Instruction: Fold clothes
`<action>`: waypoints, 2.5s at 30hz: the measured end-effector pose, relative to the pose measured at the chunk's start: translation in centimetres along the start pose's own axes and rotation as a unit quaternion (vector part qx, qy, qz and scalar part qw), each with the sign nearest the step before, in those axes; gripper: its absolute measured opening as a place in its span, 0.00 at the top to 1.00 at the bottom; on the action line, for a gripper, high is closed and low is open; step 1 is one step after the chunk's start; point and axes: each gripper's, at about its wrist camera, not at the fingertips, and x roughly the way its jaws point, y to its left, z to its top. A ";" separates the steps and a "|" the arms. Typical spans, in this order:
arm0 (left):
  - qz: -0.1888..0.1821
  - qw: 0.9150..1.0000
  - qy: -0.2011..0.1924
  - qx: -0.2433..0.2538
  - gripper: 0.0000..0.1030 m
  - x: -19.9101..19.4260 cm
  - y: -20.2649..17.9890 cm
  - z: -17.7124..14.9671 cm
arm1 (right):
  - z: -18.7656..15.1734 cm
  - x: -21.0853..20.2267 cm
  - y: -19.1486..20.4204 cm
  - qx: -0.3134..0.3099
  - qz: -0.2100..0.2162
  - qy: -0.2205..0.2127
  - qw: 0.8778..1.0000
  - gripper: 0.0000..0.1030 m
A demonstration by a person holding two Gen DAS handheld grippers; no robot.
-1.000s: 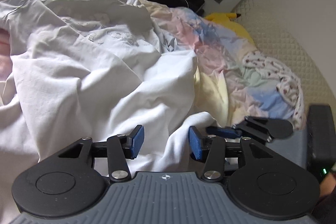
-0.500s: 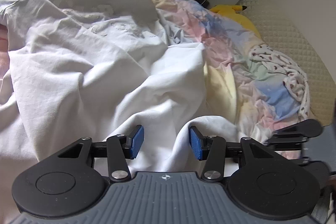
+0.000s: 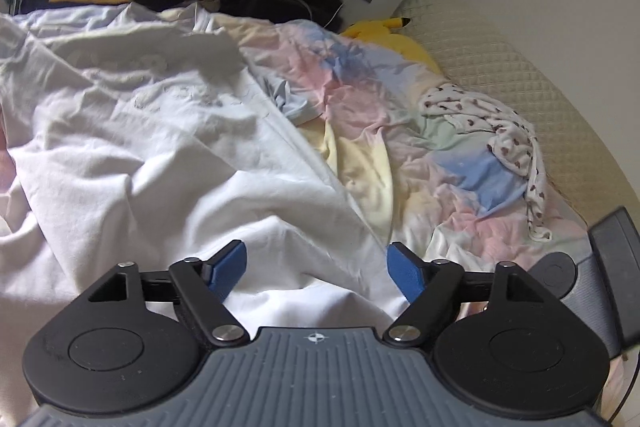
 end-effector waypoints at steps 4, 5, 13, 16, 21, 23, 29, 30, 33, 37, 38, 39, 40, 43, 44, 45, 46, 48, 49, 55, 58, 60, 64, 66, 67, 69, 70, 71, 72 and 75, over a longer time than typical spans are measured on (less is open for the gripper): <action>0.017 1.000 -0.012 -0.004 0.20 -0.5 0.2 0.2 | -0.6 -2.5 -0.7 0.035 0.016 -0.037 0.999 0.48; 0.024 1.000 -0.017 -0.009 0.20 -0.6 0.4 0.3 | -0.9 -3.3 -0.8 0.040 0.017 -0.048 0.998 0.47; 0.117 0.987 -0.061 -0.087 0.20 -2.7 3.9 2.5 | 0.1 -7.1 -5.9 0.190 0.016 -0.222 0.956 0.47; 0.167 0.975 -0.077 -0.127 0.20 -4.1 6.3 4.3 | 1.7 -5.6 -8.9 0.300 0.006 -0.310 0.902 0.44; 0.211 0.952 -0.106 -0.195 0.20 -6.9 12.4 8.8 | 3.5 0.8 -12.6 0.449 0.049 -0.387 0.804 0.42; 0.247 0.949 -0.107 -0.166 0.20 -7.2 14.4 11.5 | 3.9 3.5 -13.2 0.472 0.056 -0.369 0.799 0.43; 0.294 0.952 -0.079 -0.038 0.20 -3.1 17.8 19.5 | 4.8 5.9 -14.1 0.456 0.024 -0.349 0.818 0.44; 0.299 0.951 -0.069 -0.022 0.20 -1.6 18.2 20.6 | 4.8 6.0 -14.4 0.456 0.019 -0.355 0.816 0.44; 0.300 0.954 -0.032 0.003 0.21 3.5 19.1 23.3 | 4.9 6.5 -15.3 0.453 0.004 -0.369 0.812 0.44; 0.284 0.958 -0.010 0.025 0.22 11.1 19.5 25.8 | 4.1 7.3 -16.5 0.465 -0.003 -0.383 0.798 0.43; 0.275 0.961 -0.005 0.024 0.22 13.0 19.7 26.3 | 3.9 7.5 -17.0 0.470 -0.008 -0.386 0.794 0.43; 0.270 0.963 0.001 0.027 0.22 14.9 19.7 26.7 | 3.7 7.7 -17.4 0.476 -0.013 -0.389 0.789 0.43; 0.270 0.962 0.008 0.032 0.23 16.8 19.8 26.9 | 3.4 7.9 -17.8 0.482 -0.014 -0.391 0.784 0.43; 0.268 0.962 0.020 0.038 0.23 21.1 20.2 27.6 | 2.4 8.5 -19.1 0.504 -0.008 -0.400 0.765 0.43; 0.278 0.960 0.019 0.034 0.23 22.2 20.6 27.8 | 2.1 8.7 -19.5 0.511 -0.006 -0.403 0.759 0.43; 0.292 0.956 0.021 0.029 0.24 23.1 21.1 28.0 | 1.9 8.9 -19.8 0.518 -0.003 -0.407 0.752 0.43; 0.305 0.952 0.029 0.027 0.27 24.0 21.6 28.2 | 1.6 9.1 -20.1 0.525 0.001 -0.410 0.746 0.43; 0.307 0.951 0.040 0.022 0.38 25.1 22.2 28.3 | 1.1 9.3 -20.6 0.536 0.005 -0.415 0.735 0.43; 0.301 0.953 0.039 0.016 0.50 25.2 22.3 28.3 | 0.9 9.4 -20.8 0.541 0.007 -0.417 0.730 0.43; 0.312 0.948 0.057 0.018 0.93 24.4 21.6 30.6 | 0.4 9.5 -21.1 0.562 0.008 -0.419 0.713 0.43; 0.331 0.942 0.043 0.037 0.94 23.1 20.6 32.5 | 0.3 8.9 -20.8 0.568 0.009 -0.428 0.703 0.43; 0.344 0.937 0.030 0.046 0.94 22.2 20.1 34.3 | 0.3 8.6 -20.5 0.569 0.010 -0.434 0.698 0.43; 0.382 0.922 -0.002 0.066 0.94 21.5 19.6 37.6 | 1.2 8.2 -20.0 0.545 -0.007 -0.445 0.711 0.43; 0.398 0.914 -0.023 0.077 0.94 22.0 19.8 38.1 | 1.3 8.5 -20.1 0.542 -0.011 -0.442 0.715 0.43; 0.402 0.912 -0.028 0.077 0.94 22.5 20.1 38.1 | 1.4 8.8 -20.2 0.543 -0.010 -0.438 0.716 0.43; 0.402 0.913 -0.022 0.064 0.94 24.0 21.2 37.2 | 1.5 9.4 -20.4 0.546 -0.009 -0.428 0.720 0.43; 0.399 0.915 -0.022 0.059 0.93 24.6 21.7 36.6 | 1.6 9.8 -20.6 0.547 -0.009 -0.424 0.722 0.43; 0.394 0.917 -0.021 0.056 0.93 25.2 22.2 36.0 | 1.6 10.1 -20.7 0.546 -0.010 -0.421 0.724 0.43; 0.388 0.920 -0.020 0.055 0.92 25.6 22.6 35.3 | 1.6 10.4 -20.8 0.546 -0.011 -0.419 0.725 0.43; 0.361 0.932 0.004 0.043 0.75 25.5 23.6 34.0 | 1.6 10.9 -20.8 0.545 -0.010 -0.414 0.729 0.43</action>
